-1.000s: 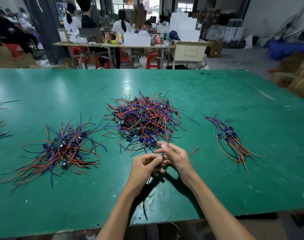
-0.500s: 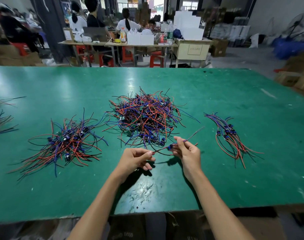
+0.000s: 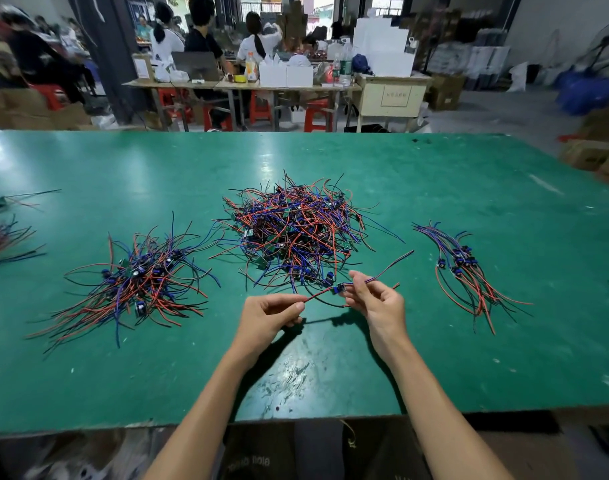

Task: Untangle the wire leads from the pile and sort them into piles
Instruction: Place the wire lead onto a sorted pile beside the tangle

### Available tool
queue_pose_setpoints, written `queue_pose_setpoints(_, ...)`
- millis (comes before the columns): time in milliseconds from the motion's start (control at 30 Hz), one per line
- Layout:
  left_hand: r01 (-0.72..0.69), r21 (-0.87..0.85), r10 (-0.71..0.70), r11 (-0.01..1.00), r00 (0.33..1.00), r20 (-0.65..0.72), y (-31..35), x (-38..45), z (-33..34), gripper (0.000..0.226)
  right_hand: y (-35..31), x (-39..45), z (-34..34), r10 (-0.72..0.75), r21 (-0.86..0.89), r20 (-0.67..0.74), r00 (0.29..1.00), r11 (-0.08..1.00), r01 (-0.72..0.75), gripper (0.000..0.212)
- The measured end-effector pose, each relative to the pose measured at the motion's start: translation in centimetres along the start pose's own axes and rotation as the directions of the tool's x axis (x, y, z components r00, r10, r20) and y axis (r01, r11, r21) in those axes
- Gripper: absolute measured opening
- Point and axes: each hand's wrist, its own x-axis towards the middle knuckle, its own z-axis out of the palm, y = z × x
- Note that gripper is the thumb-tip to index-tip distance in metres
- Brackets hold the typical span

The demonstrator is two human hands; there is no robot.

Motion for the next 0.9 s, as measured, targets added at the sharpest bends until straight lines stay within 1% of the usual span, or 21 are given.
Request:
queue_pose_setpoints(133,-0.057,0.021,0.059,0.998,0.996,-0.071,-0.3,-0.1,-0.1,0.016,-0.1,-0.1,-0.1,0.022,0.042,0.067,0.998,0.999,-0.025,0.023)
queue_pose_setpoints(300,-0.140,0.058,0.146,0.989,0.981,-0.126,-0.4,-0.2,0.0,0.014,-0.5,0.0,-0.5,0.071,0.136,0.111,0.991,0.987,-0.086,0.029)
queue_pose_setpoints(367,-0.166,0.069,0.175,0.984,0.973,-0.150,-0.5,-0.4,0.0,0.017,-0.6,0.1,-0.6,0.088,0.148,0.115,0.989,0.984,-0.104,0.029)
queue_pose_setpoints(433,-0.192,0.080,0.203,0.978,0.963,-0.177,-0.8,-0.5,0.0,0.025,-0.6,0.1,-0.5,0.094,0.148,0.119,0.988,0.983,-0.112,0.029)
queue_pose_setpoints(500,-0.237,0.176,0.270,0.956,0.941,-0.201,-1.0,-0.5,0.0,0.034,-0.6,0.1,-0.5,0.096,0.140,0.120,0.988,0.984,-0.112,0.029)
queue_pose_setpoints(567,-0.298,0.310,0.368,0.903,0.909,-0.195,-1.2,-0.3,-0.1,0.038,-0.6,0.1,-0.6,0.102,0.139,0.114,0.988,0.983,-0.117,0.029)
queue_pose_setpoints(633,-0.333,0.359,0.416,0.872,0.890,-0.185,-1.3,-0.2,-0.1,0.041,-0.6,0.2,-0.6,0.103,0.155,0.099,0.990,0.981,-0.118,0.029)
queue_pose_setpoints(700,-0.320,0.347,0.401,0.881,0.895,-0.193,-1.1,-0.1,-0.1,0.038,-0.6,0.2,-0.4,0.094,0.172,0.076,0.993,0.979,-0.106,0.031)
queue_pose_setpoints(800,-0.308,0.343,0.389,0.887,0.899,-0.200,-1.1,0.0,-0.1,0.022,-0.5,0.0,0.2,0.048,0.133,0.009,0.999,0.990,-0.049,0.034)
queue_pose_setpoints(833,-0.292,0.333,0.371,0.897,0.906,-0.205,-1.0,0.0,-0.1,0.020,-0.5,-0.1,0.5,0.030,0.112,-0.019,0.999,0.993,-0.028,0.030)
queue_pose_setpoints(900,-0.245,0.294,0.313,0.924,0.926,-0.210,-0.9,-0.1,-0.2,0.019,-0.9,-0.1,0.6,-0.011,0.038,-0.080,0.997,0.999,0.014,0.014)
